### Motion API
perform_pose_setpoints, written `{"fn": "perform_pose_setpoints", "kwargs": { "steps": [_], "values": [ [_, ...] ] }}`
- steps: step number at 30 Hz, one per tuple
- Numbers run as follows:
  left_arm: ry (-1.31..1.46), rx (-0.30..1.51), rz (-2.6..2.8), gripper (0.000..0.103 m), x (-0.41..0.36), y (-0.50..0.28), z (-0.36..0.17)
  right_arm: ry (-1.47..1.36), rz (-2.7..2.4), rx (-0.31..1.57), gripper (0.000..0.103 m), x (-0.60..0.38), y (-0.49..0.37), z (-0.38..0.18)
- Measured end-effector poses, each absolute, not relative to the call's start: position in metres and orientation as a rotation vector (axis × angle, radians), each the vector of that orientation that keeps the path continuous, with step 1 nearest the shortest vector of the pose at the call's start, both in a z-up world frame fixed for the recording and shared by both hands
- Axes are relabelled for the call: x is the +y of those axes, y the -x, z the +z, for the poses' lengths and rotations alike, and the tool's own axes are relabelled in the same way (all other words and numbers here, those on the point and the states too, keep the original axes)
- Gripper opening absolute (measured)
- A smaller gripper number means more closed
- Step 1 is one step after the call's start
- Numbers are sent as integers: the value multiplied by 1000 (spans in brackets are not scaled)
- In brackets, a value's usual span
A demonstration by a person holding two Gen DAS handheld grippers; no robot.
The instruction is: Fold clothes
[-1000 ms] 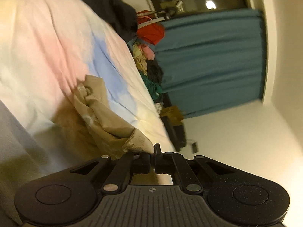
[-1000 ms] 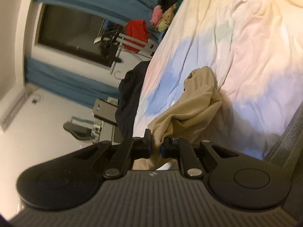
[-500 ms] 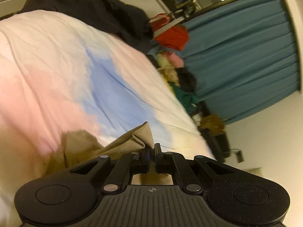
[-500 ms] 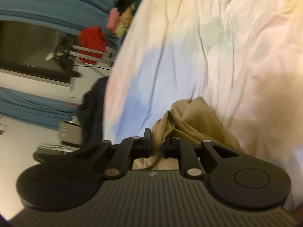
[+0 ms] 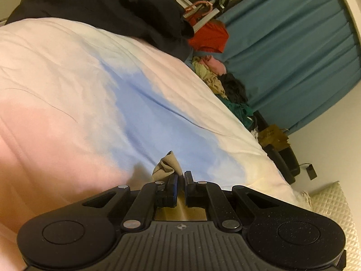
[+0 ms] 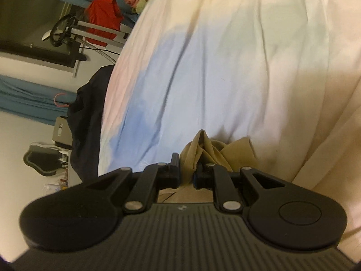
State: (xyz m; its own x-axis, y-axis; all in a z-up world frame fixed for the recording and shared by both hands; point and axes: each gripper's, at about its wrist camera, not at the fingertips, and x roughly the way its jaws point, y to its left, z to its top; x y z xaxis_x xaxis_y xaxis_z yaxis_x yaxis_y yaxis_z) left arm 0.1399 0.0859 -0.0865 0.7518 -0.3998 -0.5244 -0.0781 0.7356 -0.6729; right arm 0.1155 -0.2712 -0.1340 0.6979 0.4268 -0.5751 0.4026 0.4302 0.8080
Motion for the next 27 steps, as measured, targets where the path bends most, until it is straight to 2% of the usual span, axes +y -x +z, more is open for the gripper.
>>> {"fn": "perform_pose_setpoints", "kwargs": {
  "steps": [3, 4, 5, 6, 7, 8, 9, 10, 13, 15, 16, 17, 18, 20, 22, 27],
  "values": [
    [729, 714, -201, 7, 85, -140, -85, -1211, 57, 851, 19, -279, -112, -135],
    [721, 710, -207, 10, 85, -137, -82, -1223, 78, 840, 27, -280, -109, -133],
    [709, 706, -212, 14, 85, -134, -79, -1236, 102, 825, 48, -281, -106, -131],
    [697, 701, -218, 17, 84, -130, -75, -1249, 130, 795, 62, -281, -102, -127],
    [674, 692, -222, 29, 82, -126, -71, -1262, 160, 761, 85, -280, -97, -121],
    [636, 678, -226, 45, 79, -121, -65, -1275, 190, 726, 94, -279, -93, -116],
    [599, 664, -229, 53, 76, -115, -59, -1262, 216, 695, 94, -277, -89, -109],
    [561, 649, -233, 64, 72, -110, -53, -1241, 239, 664, 94, -274, -85, -100],
    [445, 608, -256, 81, 59, -94, -38, -1112, 321, 598, 94, -260, -74, -78],
    [381, 610, -279, 82, 48, -86, -35, -996, 334, 593, 88, -248, -71, -69],
    [353, 623, -285, 82, 43, -85, -36, -926, 329, 606, 64, -242, -73, -67],
    [326, 634, -287, 82, 38, -84, -39, -851, 306, 630, 51, -236, -76, -67],
    [299, 643, -284, 82, 34, -84, -43, -776, 279, 656, 48, -229, -80, -69],
    [250, 679, -273, 82, 26, -86, -54, -638, 209, 709, 32, -218, -91, -78],
    [200, 716, -262, 82, 21, -90, -68, -532, 149, 761, 27, -211, -102, -88],
    [118, 761, -234, 82, 12, -95, -91, -456, 111, 785, 26, -203, -106, -104]
  ]
}}
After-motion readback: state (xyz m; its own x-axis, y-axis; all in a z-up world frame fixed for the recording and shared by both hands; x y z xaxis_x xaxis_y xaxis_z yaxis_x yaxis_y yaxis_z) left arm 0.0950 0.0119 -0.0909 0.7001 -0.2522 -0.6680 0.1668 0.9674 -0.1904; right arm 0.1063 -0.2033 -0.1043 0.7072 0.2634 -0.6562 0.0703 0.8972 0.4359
